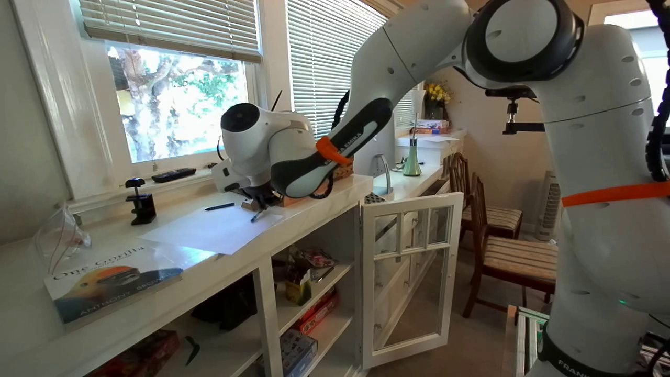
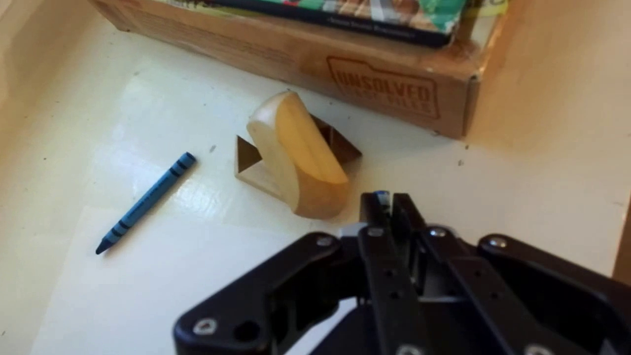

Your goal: Draw some things on the paper with the crayon

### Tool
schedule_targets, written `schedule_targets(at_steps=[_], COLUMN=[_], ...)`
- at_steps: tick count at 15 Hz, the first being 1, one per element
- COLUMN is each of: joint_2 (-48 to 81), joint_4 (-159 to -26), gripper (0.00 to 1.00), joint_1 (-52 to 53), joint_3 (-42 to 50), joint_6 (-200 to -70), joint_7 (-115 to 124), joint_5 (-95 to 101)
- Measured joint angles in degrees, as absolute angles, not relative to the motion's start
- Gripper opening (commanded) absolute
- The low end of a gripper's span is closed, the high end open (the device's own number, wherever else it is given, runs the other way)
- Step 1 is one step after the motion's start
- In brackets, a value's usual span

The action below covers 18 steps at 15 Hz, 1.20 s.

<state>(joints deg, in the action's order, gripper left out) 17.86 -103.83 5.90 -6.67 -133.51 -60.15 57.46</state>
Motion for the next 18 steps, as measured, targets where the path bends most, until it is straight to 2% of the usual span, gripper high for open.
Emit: schedule_targets(at_steps=[2,3,4,5,6,13,14,18], joint_2=[18.24,18.46,18.65,18.9,19.14,19.83,19.72,17.88], joint_4=[-102.42,-101.73,-101.08,-100.43,-99.91,-97.25,-96.87,-95.48], gripper=[0.03,0.08,0.35,0.36,0.41,0.95,1.0,1.0], joint_1=[5.91,5.95,6.01,6.05,6.05,5.95,5.87,5.73], joint_3=[-7.18,-7.3,-7.34,-7.35,-7.35,-7.12,-7.17,-7.32], joint_6=[-131.92,-131.25,-130.75,-130.28,-130.06,-129.57,-129.47,-126.44], joint_7=[-60.16,-60.16,-60.16,-60.14,-60.06,-59.44,-59.45,-58.32], joint_5=[53.03,51.27,49.87,48.72,47.8,41.54,39.3,28.06])
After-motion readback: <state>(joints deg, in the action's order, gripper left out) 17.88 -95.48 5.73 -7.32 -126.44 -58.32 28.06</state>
